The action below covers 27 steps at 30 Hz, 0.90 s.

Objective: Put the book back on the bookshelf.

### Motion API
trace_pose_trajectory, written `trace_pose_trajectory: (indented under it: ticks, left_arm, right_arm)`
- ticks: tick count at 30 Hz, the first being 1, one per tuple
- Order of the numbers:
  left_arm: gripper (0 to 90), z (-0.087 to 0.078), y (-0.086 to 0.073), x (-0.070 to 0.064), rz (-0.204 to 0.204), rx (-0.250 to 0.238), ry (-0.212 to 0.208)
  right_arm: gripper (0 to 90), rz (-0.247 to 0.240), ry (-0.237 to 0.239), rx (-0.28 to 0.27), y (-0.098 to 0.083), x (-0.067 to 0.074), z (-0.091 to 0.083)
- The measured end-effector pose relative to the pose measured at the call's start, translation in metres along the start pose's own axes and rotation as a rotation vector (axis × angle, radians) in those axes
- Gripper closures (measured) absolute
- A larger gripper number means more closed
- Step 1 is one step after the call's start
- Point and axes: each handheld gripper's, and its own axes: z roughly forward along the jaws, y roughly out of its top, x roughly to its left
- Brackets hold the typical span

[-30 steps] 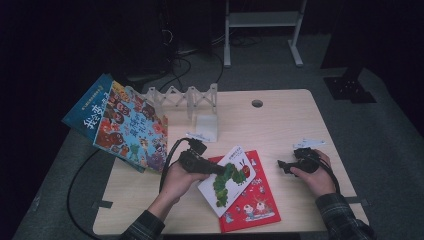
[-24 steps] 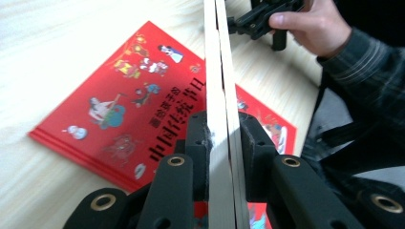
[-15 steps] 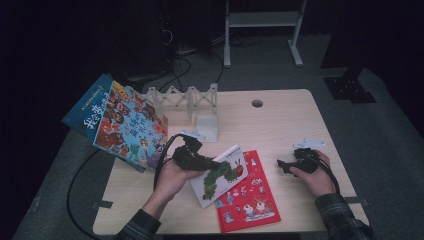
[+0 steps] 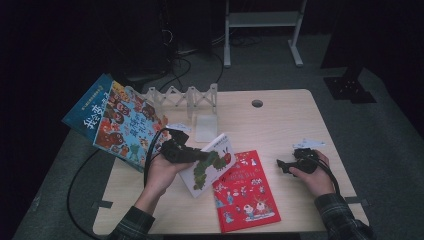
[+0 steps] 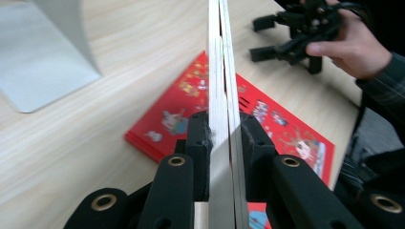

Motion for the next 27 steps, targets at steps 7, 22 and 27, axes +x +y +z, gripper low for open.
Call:
trace_pose_trajectory:
  ticks: [7,22,27]
  left_arm:
    - [76.9,-0.005,0.006,0.013,-0.021,-0.031,0.085]
    - [77.0,-0.004,0.016,0.048,-0.091,-0.073,0.209]
    - [77.0,0.003,0.023,0.057,-0.105,-0.087,0.233]
  right_arm:
    - [12.5,0.0,0.0,0.0,0.0,0.0,0.0]
    - [12.5,0.0,0.0,0.0,0.0,0.0,0.0]
    - [12.5,0.0,0.0,0.0,0.0,0.0,0.0]
